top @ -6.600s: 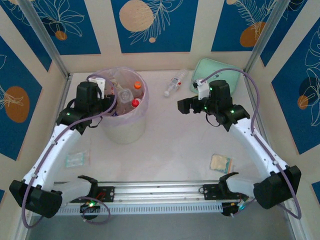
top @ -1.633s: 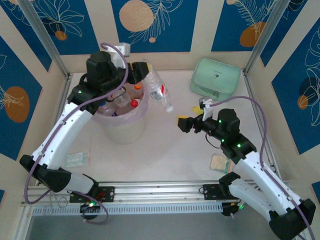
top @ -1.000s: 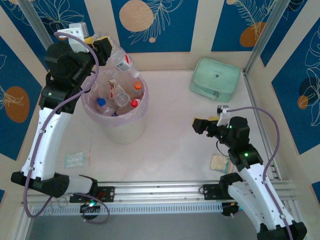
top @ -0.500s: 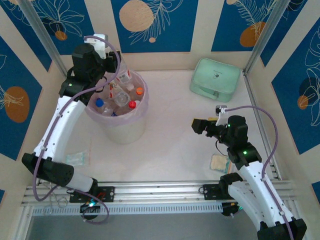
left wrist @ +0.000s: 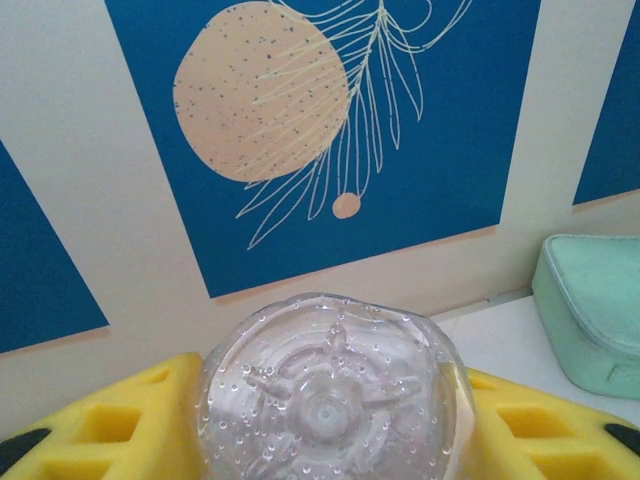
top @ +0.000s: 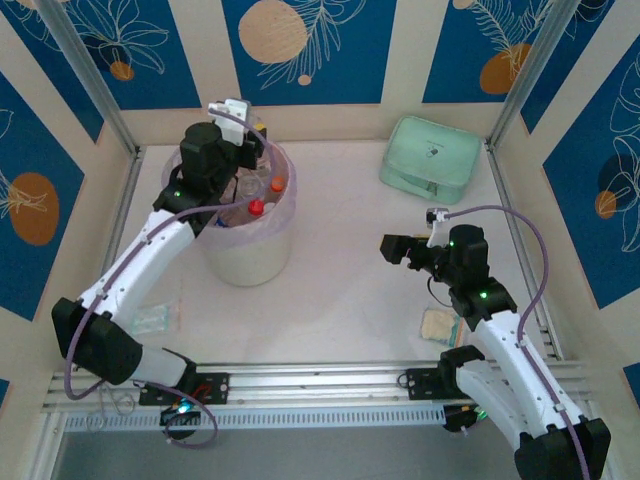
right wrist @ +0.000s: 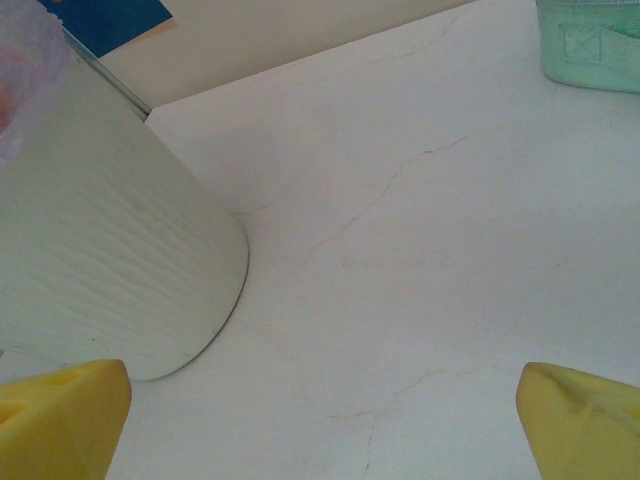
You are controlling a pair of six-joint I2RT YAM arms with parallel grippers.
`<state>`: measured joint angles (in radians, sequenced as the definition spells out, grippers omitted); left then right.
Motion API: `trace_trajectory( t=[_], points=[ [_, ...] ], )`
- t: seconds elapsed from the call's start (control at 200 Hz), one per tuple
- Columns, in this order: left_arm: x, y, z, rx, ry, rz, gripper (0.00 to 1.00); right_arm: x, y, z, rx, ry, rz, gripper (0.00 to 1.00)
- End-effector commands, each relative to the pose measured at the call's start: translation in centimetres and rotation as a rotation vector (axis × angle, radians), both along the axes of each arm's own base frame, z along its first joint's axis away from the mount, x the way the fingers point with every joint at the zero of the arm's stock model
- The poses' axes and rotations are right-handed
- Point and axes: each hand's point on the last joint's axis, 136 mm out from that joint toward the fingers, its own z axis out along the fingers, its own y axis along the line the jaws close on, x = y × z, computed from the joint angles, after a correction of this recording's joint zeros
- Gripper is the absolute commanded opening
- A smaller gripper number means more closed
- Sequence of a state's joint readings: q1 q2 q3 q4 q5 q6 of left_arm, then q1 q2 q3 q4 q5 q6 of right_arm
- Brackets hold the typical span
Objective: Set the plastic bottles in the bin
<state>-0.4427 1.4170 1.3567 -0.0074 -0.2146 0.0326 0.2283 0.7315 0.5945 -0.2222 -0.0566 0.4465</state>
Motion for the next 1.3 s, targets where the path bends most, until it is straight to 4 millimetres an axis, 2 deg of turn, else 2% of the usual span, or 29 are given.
trace_trajectory(
  t=[0.0, 0.065, 0.165, 0.22, 0.29, 0.4, 0.445, 0.49, 0.6, 0.86, 0.91, 0.961, 1.046, 1.176, 1.261, 1.296],
  points=[
    [-1.7, 0.2, -15.4, 0.160, 0.427, 0.020, 0.00, 0.3, 0.3, 1.7, 0.027, -0.038, 0.008, 0.99],
    [-2.2, 0.7, -16.3, 0.184, 0.466, 0.037, 0.00, 0.3, 0.2, 1.6, 0.026, -0.033, 0.004, 0.99],
    [-2.8, 1.6, -16.1, 0.223, 0.505, 0.076, 0.00, 0.3, 0.3, 1.4, 0.032, -0.024, 0.007, 0.99],
    [-3.3, 2.1, -15.1, 0.229, 0.516, 0.092, 0.00, 0.3, 0.4, 1.3, 0.035, -0.019, 0.008, 0.99],
    [-3.6, 2.3, -13.0, 0.216, 0.494, 0.089, 0.00, 0.3, 0.4, 1.1, 0.035, -0.013, 0.008, 0.99],
    [-3.9, 1.6, -9.4, 0.186, 0.469, 0.046, 0.00, 0.4, 0.3, 1.3, 0.035, -0.017, 0.003, 0.99],
    [-4.0, 1.2, -8.7, 0.175, 0.474, 0.021, 0.00, 0.5, 0.4, 1.4, 0.040, -0.020, 0.004, 0.99],
    [-4.1, 0.8, -8.8, 0.165, 0.490, 0.004, 0.00, 0.5, 0.4, 1.4, 0.045, -0.019, 0.005, 0.99],
    [-4.5, 0.3, -12.2, 0.150, 0.569, -0.014, 0.00, 0.4, 0.6, 1.0, 0.056, -0.008, 0.008, 0.99],
    [-6.8, 2.0, -24.1, 0.198, 0.781, 0.065, 0.00, -0.1, 0.4, 0.5, 0.043, 0.004, 0.006, 0.99],
    [-7.2, 2.0, -25.2, 0.180, 0.795, 0.067, 0.00, -0.1, 0.6, 0.3, 0.055, 0.011, 0.013, 0.99],
    [-7.6, 1.9, -25.4, 0.158, 0.793, 0.063, 0.00, -0.1, 0.7, 0.3, 0.065, 0.017, 0.019, 1.00],
    [-7.5, 1.9, -23.6, 0.140, 0.758, 0.062, 0.00, 0.0, 0.9, 0.4, 0.072, 0.016, 0.022, 0.99],
    [-6.6, 1.2, -18.1, 0.126, 0.680, 0.024, 0.00, 0.2, 1.1, 0.9, 0.068, 0.006, 0.027, 0.99],
    [-6.1, 0.4, -13.1, 0.093, 0.599, -0.024, 0.30, 0.2, 1.2, 1.0, 0.063, 0.005, 0.032, 1.00],
    [-6.0, 0.1, -11.0, 0.081, 0.566, -0.043, 0.38, 0.2, 1.2, 0.9, 0.061, 0.009, 0.033, 0.99]
  ],
)
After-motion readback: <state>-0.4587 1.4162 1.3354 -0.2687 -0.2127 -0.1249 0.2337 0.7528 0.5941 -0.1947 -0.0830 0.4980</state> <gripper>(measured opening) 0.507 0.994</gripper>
